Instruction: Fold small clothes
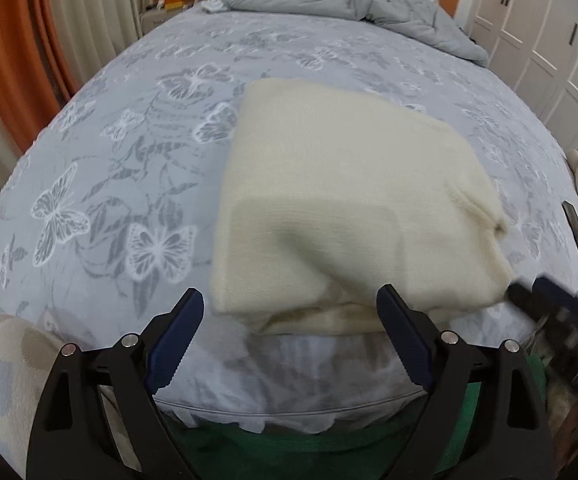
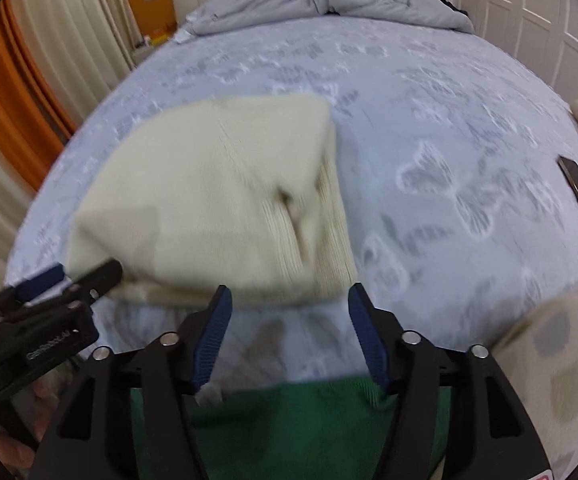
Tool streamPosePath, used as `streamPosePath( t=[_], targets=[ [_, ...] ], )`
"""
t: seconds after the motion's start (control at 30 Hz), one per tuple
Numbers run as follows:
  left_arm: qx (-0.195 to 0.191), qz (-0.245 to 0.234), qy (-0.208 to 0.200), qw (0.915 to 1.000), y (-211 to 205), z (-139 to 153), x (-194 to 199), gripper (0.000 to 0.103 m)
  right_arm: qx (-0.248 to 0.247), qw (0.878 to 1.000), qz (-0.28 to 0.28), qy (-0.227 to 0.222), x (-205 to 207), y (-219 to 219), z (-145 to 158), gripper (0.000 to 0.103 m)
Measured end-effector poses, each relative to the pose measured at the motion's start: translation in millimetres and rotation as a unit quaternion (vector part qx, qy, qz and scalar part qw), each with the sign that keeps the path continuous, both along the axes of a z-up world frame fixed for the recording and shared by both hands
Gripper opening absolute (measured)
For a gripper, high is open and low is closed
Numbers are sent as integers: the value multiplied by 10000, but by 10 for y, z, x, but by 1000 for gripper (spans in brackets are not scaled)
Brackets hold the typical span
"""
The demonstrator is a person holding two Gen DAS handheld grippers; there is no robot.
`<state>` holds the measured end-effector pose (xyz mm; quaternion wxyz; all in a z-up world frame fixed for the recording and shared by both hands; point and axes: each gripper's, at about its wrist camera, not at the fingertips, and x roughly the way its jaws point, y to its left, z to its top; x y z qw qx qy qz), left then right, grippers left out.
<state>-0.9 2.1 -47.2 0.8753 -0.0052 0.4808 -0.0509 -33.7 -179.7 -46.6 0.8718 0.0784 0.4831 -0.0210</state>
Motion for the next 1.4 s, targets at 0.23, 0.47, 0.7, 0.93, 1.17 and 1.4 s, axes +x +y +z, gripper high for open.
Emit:
streamPosePath(
  t=[0.23, 0.47, 0.7, 0.93, 1.17, 1.4],
  targets=[
    [445, -199, -206, 9986, -206, -7, -160, 90, -26, 9997, -219, 72, -6, -63, -58, 73],
    [423, -1, -292, 9987, -215, -13, -243, 90, -162, 9997, -36, 178, 1, 44, -123, 73],
    [534, 82, -399, 9977, -178, -6, -257, 90, -219, 9994, -40, 281, 26, 60, -174, 73],
    [653, 217, -534, 9962, -151, -14, -258, 90, -311, 9990, 5, 314, 26, 90, -193, 73],
    [624, 326, -511, 9962, -96, -20, -242, 90, -367, 9988, 63, 303, -5, 146, -185, 73],
    [386, 365, -466, 9975, -29, -43, -232, 90, -336, 9988, -5, 344, -14, 121, -194, 74]
  ],
)
